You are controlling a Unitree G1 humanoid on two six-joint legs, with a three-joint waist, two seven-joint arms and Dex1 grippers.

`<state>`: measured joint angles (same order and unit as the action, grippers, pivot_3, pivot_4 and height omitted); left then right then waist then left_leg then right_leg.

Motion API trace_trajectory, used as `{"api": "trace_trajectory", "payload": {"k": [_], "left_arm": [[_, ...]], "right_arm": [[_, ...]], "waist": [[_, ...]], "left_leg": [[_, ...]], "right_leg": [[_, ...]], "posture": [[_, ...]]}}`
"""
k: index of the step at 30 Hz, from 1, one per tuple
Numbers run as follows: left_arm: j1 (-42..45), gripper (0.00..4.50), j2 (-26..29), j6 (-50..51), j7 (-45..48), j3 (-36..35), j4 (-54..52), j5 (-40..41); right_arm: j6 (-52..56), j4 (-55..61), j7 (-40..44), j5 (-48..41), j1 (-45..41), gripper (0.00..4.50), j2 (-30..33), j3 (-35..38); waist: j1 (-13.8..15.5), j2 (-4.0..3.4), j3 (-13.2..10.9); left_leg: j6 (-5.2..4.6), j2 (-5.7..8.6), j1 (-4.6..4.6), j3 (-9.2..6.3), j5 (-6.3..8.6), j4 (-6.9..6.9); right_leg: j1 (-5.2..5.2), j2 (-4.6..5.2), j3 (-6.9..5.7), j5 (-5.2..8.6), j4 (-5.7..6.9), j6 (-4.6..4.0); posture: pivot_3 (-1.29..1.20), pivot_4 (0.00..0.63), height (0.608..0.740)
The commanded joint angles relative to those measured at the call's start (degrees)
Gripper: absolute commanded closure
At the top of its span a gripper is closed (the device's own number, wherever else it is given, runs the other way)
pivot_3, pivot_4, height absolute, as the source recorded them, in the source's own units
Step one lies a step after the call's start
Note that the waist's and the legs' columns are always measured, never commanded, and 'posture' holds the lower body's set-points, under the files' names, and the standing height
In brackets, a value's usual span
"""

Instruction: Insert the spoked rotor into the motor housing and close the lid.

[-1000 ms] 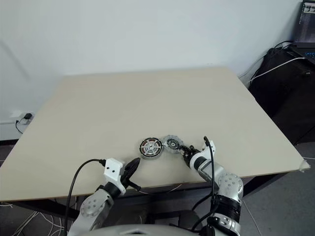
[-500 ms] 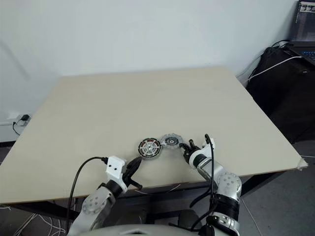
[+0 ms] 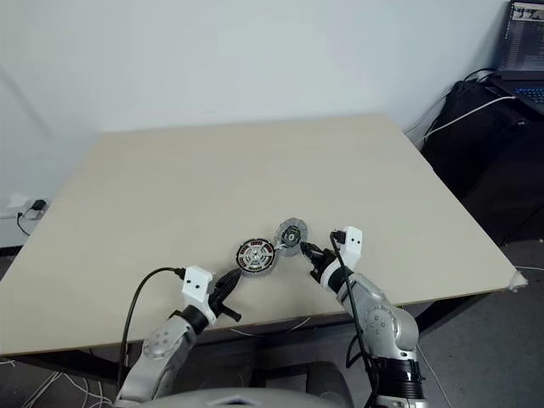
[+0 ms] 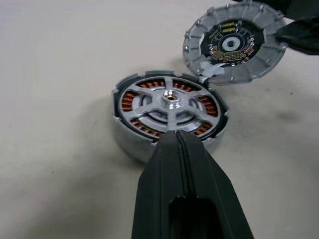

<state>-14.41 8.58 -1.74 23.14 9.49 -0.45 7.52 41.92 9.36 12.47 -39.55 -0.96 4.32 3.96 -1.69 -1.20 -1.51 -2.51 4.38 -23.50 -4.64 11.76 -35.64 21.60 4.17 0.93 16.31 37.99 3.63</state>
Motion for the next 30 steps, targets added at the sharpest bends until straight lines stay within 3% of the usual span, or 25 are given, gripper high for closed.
{"api": "trace_trajectory", "payload": {"k": [1,18,30], "left_arm": [[1.3,4.5,0.1,-3.0,1.0,-0.8,1.1,0.6],[-4.9,4.5,-0.1,-5.2,-1.4,2.0,-6.5,-2.9],[-7.1,4.5,0.0,-2.8,-2.6,3.5,-11.9,-3.3]], "right_arm": [[-2.1,2.6,3.0,3.8,-0.4,4.49,0.8,-5.8],[-11.1,5.8,10.7,21.7,-2.3,4.49,8.1,-21.5],[-17.0,1.6,13.7,33.2,-6.3,4.49,8.3,-29.4]], "waist": [[0.0,0.03,0.0],[0.0,0.38,0.1],[0.0,0.53,0.2]], "left_leg": [[0.0,0.0,0.0,0.0,0.0,0.0],[0.02,-0.01,0.01,-0.02,0.01,0.01],[0.04,-0.02,0.06,-0.07,0.02,0.03]], "right_leg": [[0.0,0.01,0.04,0.0,0.0,0.01],[0.01,0.01,0.11,0.01,0.0,-0.02],[0.02,-0.08,0.11,0.02,0.01,-0.07]], "posture": [[0.0,0.0,0.74],[0.0,0.0,0.74],[0.0,0.0,0.74]]}}
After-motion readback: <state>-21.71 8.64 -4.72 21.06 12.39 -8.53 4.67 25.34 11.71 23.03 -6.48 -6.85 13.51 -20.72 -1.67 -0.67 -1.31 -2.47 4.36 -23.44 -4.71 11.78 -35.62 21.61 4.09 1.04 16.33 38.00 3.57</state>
